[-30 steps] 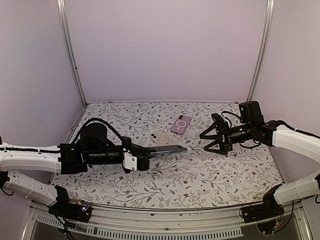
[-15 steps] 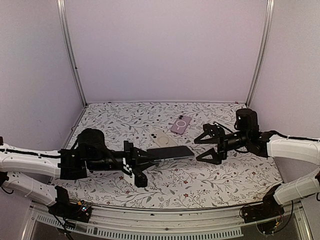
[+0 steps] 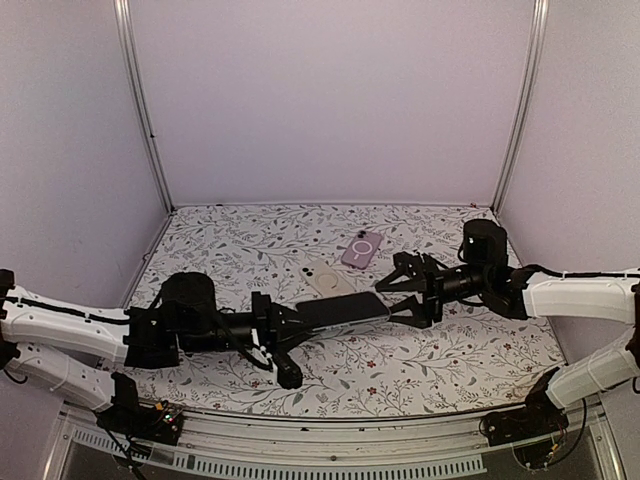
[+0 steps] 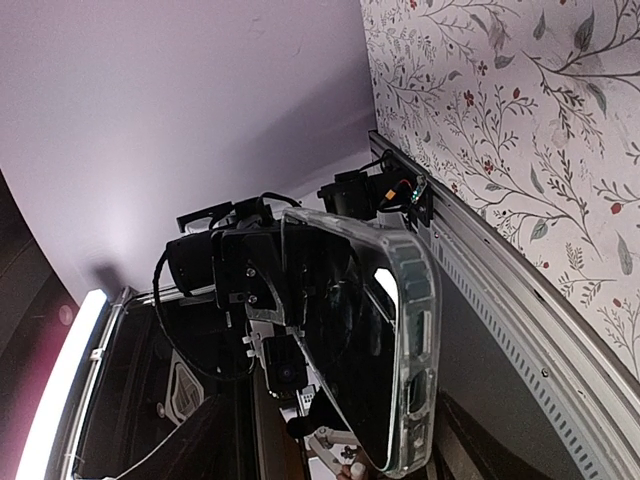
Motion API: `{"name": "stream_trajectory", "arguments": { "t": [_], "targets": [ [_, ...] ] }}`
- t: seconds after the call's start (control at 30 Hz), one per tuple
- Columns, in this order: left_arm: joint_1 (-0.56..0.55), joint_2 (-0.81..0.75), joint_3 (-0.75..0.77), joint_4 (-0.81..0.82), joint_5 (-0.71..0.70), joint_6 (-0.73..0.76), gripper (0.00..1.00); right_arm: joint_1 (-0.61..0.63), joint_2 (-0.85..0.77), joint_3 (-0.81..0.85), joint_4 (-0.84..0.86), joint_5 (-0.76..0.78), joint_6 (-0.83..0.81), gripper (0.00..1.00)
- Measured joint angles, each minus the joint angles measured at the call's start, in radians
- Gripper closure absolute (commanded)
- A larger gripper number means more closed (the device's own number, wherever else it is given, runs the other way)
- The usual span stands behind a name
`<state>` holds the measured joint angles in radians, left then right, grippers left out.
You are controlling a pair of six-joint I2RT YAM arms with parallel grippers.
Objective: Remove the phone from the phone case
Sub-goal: Pass from the left arm to the right
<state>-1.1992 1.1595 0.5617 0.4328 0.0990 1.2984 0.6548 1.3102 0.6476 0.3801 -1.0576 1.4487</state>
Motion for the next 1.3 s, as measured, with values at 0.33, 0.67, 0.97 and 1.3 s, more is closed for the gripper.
{"name": "stream_trajectory", "arguments": {
  "t": [0.33, 0.67, 0.97, 1.3],
  "targets": [
    [-0.031, 0.022, -0.007, 0.074, -0.056, 0.064, 1.00, 0.000, 0.000, 0.001, 0.027, 0.001, 0.044, 0.69],
    [-0.062, 0.036, -0.010, 0.097, -0.124, 0.120, 1.00, -0.002, 0.000, 0.001, 0.012, 0.012, 0.011, 1.00],
    [-0.089, 0.042, -0.004, -0.006, -0.168, 0.152, 0.02, 0.002, -0.005, 0.024, -0.056, 0.036, -0.055, 1.00],
    [-0.094, -0.012, 0.124, -0.282, -0.146, -0.015, 0.01, -0.018, -0.006, 0.046, -0.142, 0.088, -0.209, 1.00]
  ]
}}
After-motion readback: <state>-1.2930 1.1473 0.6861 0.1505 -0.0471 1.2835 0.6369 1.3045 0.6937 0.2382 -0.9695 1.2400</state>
